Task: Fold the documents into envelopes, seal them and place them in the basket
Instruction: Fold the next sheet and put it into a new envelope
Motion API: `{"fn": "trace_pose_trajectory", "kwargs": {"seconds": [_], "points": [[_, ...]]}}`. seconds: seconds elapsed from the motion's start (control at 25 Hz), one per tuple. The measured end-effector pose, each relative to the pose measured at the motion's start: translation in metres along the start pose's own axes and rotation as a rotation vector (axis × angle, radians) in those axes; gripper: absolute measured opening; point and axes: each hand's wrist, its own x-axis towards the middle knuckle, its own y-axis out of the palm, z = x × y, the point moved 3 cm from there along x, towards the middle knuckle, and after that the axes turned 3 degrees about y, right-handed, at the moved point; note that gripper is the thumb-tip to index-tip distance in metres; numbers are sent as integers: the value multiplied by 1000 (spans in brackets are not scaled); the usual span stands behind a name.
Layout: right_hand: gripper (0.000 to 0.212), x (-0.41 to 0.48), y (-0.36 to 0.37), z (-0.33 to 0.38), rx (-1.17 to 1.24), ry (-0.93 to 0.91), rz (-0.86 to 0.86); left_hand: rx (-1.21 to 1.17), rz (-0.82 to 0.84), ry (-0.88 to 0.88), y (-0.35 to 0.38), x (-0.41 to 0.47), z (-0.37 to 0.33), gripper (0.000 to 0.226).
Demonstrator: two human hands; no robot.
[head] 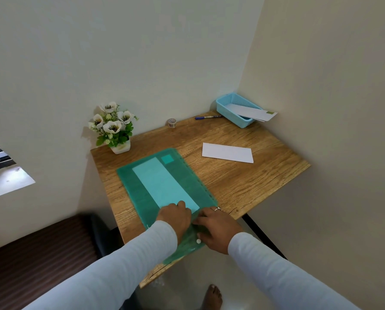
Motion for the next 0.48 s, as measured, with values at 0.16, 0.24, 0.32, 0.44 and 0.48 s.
{"fn": "trace_pose_trajectory", "kwargs": {"seconds": [0.16,0.24,0.32,0.44,0.48], "points": [[39,-6,1,-1,-4,-2,-22,-30,-71,-22,7,2,2,56],[38,-7,2,-3,-17,6,-33,-52,-93,-19,12,1,6,59],[40,-7,5,-3,-51,4,-31,-71,-119,-15,18,1,10,60],[47,-4,8,0,-103,-4,-31,-110,-160,-17,24,0,15,61],[50,-3,9,1,-118,-2,-32,-136,-170,-23,25,0,17,62]]}}
